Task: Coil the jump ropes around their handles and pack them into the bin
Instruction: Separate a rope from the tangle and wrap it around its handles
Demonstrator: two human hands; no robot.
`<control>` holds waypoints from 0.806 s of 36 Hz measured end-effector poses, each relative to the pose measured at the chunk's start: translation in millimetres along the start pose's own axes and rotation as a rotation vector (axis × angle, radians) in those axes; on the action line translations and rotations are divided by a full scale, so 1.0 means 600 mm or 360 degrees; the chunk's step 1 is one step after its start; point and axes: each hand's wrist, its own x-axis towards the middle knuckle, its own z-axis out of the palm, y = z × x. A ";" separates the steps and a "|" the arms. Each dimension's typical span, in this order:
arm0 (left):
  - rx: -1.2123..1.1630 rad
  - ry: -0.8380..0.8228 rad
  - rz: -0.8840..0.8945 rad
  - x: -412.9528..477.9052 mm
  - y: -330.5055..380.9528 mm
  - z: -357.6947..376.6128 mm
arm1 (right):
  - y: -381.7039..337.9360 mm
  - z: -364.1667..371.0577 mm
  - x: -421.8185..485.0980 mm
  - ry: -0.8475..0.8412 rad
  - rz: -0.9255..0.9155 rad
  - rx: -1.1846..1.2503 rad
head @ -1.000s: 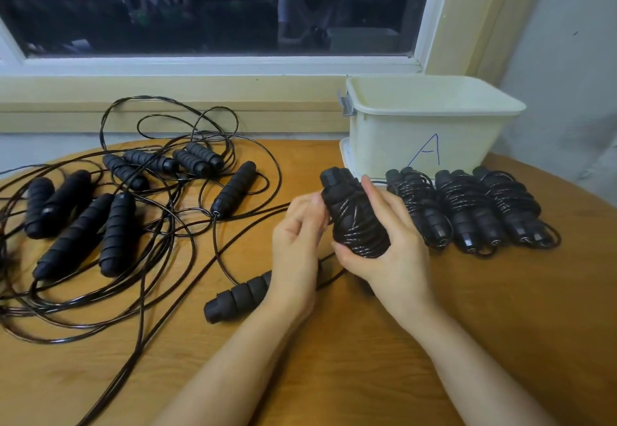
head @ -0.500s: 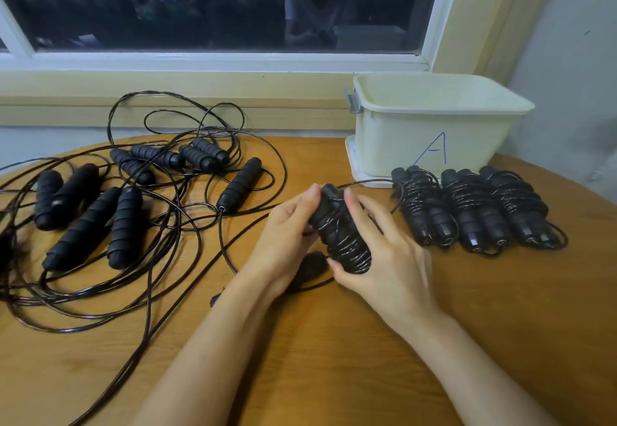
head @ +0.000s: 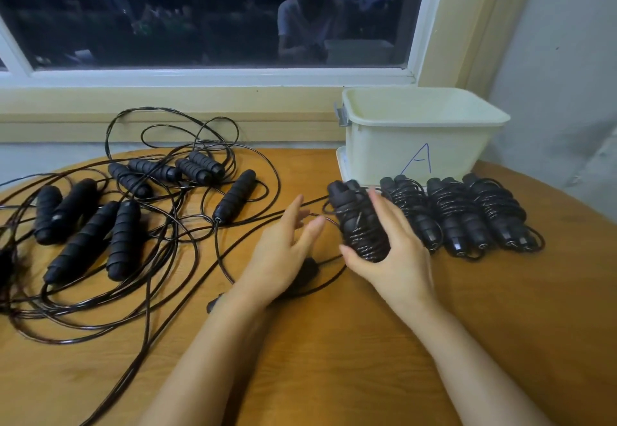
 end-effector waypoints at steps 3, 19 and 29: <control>0.0659 -0.0451 -0.0059 -0.010 -0.011 -0.016 | 0.009 -0.020 0.010 0.0184 0.0147 0.0107; 0.1447 0.0023 -0.0121 0.043 -0.065 -0.009 | 0.004 -0.038 0.006 0.0200 0.0362 -0.0314; 0.1555 0.0232 -0.0379 0.080 -0.108 -0.062 | 0.012 0.023 0.078 -0.0091 0.0352 -0.0853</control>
